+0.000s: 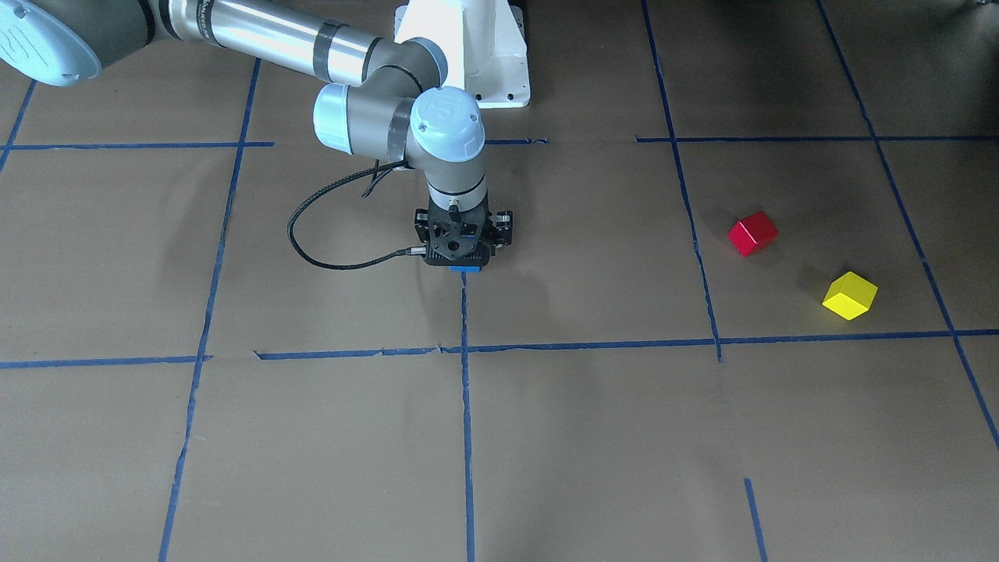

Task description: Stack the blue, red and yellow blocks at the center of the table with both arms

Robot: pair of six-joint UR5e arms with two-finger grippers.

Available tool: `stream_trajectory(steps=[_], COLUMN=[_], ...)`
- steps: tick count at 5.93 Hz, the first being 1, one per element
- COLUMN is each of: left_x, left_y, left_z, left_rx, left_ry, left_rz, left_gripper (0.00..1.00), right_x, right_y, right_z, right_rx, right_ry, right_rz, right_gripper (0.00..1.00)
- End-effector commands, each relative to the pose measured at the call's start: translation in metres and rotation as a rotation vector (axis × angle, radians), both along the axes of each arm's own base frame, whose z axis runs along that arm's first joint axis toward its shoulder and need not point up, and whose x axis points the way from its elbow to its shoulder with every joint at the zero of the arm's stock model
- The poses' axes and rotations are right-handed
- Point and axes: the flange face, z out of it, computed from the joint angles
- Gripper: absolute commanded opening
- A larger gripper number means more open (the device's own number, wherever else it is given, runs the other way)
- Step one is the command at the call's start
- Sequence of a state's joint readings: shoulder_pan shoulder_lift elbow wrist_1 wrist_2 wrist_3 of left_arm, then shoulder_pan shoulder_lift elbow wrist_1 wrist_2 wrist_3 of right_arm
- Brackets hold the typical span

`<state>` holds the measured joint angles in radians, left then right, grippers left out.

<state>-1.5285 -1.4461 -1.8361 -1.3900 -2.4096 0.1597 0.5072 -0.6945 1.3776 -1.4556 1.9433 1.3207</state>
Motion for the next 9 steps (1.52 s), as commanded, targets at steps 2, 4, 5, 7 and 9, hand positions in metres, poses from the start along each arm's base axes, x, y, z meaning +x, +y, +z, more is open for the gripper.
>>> stream_trajectory(steps=[2, 4, 5, 7, 9], left_x=[0.103, 0.202, 0.269, 0.305, 0.325], left_y=[-0.015, -0.005, -0.001, -0.006, 0.000], left_z=[-0.045, -0.066, -0.085, -0.098, -0.083], left_rx=[-0.154, -0.301, -0.305, -0.312, -0.303], left_ry=[0.097, 0.071, 0.034, 0.030, -0.012], left_rz=[-0.151, -0.256, -0.282, -0.280, -0.265], left_gripper=[1.00, 1.00, 1.00, 1.00, 1.00], right_x=[0.124, 0.234, 0.235, 0.232, 0.230], right_y=[-0.021, 0.006, 0.008, 0.009, 0.010], right_z=[-0.024, 0.035, 0.041, 0.043, 0.044], right_rx=[-0.027, 0.020, 0.018, 0.022, 0.022], right_ry=[-0.102, -0.145, -0.139, -0.134, -0.131], right_rz=[0.035, -0.007, -0.011, -0.008, -0.009], right_gripper=[1.00, 1.00, 1.00, 1.00, 1.00])
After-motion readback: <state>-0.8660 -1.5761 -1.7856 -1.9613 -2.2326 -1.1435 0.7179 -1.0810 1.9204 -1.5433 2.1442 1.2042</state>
